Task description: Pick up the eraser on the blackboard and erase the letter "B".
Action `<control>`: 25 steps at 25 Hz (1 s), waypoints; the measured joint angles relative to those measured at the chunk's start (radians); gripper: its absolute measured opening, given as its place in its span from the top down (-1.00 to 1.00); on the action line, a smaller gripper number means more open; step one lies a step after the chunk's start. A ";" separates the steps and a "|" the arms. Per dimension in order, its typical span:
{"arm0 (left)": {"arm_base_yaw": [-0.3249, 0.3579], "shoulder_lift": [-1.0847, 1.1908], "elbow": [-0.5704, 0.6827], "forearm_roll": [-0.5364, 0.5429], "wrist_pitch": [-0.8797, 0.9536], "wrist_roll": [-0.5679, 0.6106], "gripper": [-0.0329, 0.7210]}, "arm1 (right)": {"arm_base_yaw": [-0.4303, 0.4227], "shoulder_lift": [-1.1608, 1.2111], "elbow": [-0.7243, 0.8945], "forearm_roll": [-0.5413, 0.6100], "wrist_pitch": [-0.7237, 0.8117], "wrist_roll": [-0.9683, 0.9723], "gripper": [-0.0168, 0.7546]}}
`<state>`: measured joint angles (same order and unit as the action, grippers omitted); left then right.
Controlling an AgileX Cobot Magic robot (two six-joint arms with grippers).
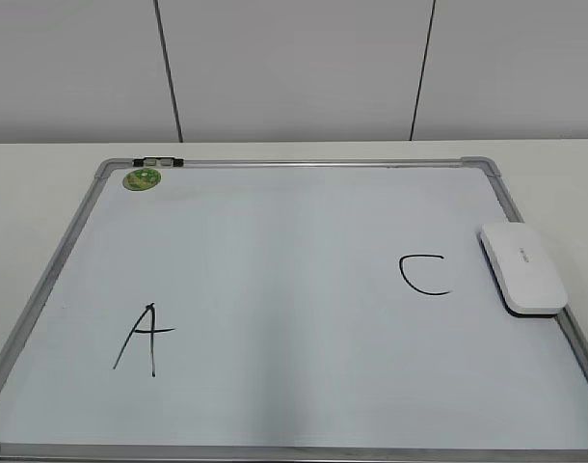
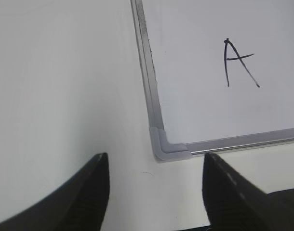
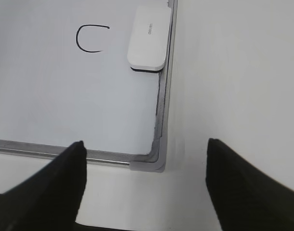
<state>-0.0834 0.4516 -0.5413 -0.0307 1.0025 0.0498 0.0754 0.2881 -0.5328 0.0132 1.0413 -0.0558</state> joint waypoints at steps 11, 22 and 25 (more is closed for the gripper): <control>0.000 0.000 0.000 0.002 0.004 0.000 -0.24 | 0.000 0.000 0.030 -0.006 0.069 0.000 -0.58; 0.000 0.000 0.028 0.002 0.074 0.000 -0.24 | 0.000 0.000 0.030 -0.006 0.082 0.000 -0.58; 0.000 0.000 0.028 0.002 0.074 0.000 -0.24 | 0.000 0.000 0.030 -0.006 0.082 0.000 -0.58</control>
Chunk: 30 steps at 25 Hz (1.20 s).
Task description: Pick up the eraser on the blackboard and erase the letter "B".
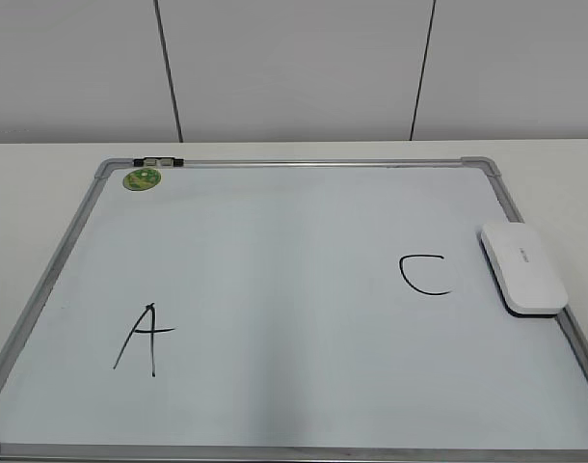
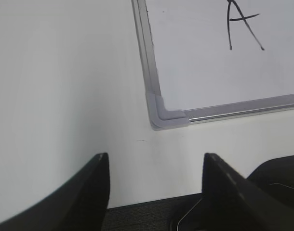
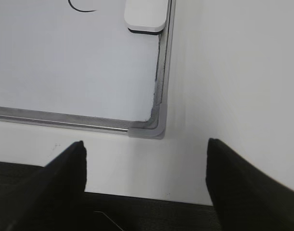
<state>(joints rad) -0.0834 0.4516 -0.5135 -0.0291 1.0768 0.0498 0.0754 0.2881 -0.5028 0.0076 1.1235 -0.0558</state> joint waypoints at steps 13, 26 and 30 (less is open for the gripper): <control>0.000 0.000 0.000 0.007 0.002 -0.011 -0.24 | 0.000 0.000 0.000 0.000 0.002 0.000 -0.58; 0.000 -0.003 0.000 0.007 0.002 -0.013 -0.22 | 0.000 0.000 0.000 0.000 0.002 0.000 -0.58; 0.008 -0.041 0.000 0.007 0.004 -0.014 -0.22 | -0.002 0.000 0.000 0.000 0.002 0.000 -0.58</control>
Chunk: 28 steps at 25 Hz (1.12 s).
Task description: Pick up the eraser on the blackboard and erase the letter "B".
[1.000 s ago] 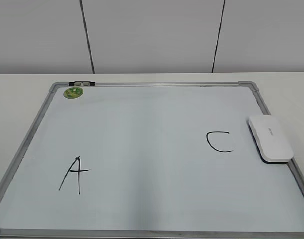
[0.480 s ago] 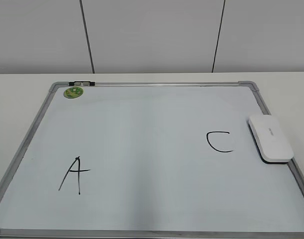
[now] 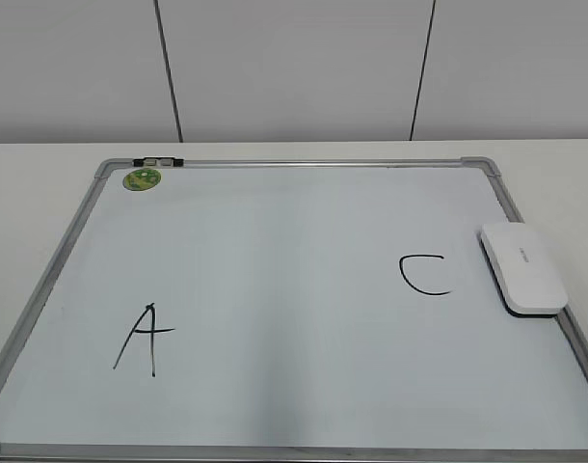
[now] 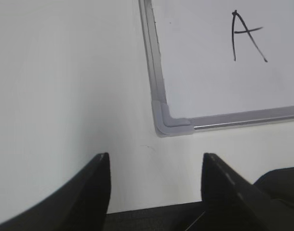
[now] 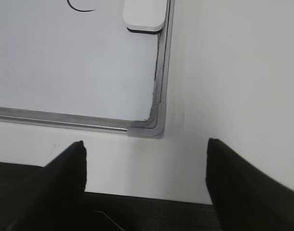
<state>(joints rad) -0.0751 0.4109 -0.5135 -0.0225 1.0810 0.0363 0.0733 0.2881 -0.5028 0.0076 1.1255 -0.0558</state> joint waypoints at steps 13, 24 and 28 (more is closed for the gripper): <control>0.073 -0.276 0.000 0.000 0.010 -0.002 -0.20 | -0.106 -0.146 0.002 0.000 0.000 0.000 -0.58; 0.073 -0.400 0.000 0.000 0.025 -0.002 -0.15 | -0.117 -0.306 0.002 -0.002 0.011 0.000 -0.58; 0.073 -0.400 0.000 0.000 0.026 -0.002 -0.14 | -0.117 -0.306 0.002 -0.002 0.011 0.000 -0.58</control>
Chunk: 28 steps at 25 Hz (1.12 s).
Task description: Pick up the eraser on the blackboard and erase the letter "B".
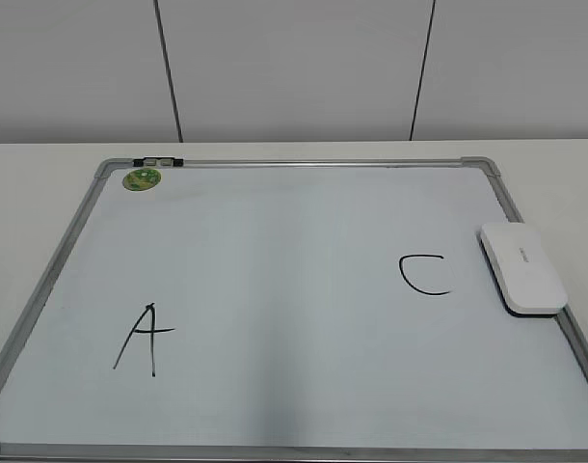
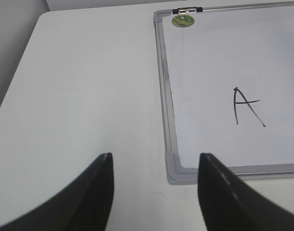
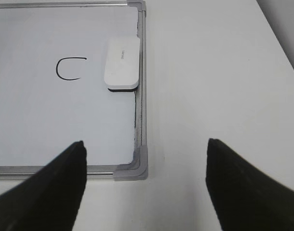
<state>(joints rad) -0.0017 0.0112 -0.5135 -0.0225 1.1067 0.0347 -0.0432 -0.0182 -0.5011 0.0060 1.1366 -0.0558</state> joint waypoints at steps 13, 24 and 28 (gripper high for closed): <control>0.000 0.000 0.000 0.000 0.000 0.000 -0.05 | 0.000 0.000 0.000 0.000 0.000 0.000 -0.58; 0.000 0.000 0.000 0.000 0.000 0.000 0.00 | 0.000 0.000 0.000 0.000 0.000 0.000 -0.58; 0.000 0.000 0.000 0.000 0.000 0.000 0.00 | 0.000 0.000 0.000 0.000 0.000 0.000 -0.58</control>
<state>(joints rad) -0.0017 0.0112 -0.5135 -0.0225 1.1067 0.0347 -0.0432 -0.0182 -0.5011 0.0060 1.1366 -0.0558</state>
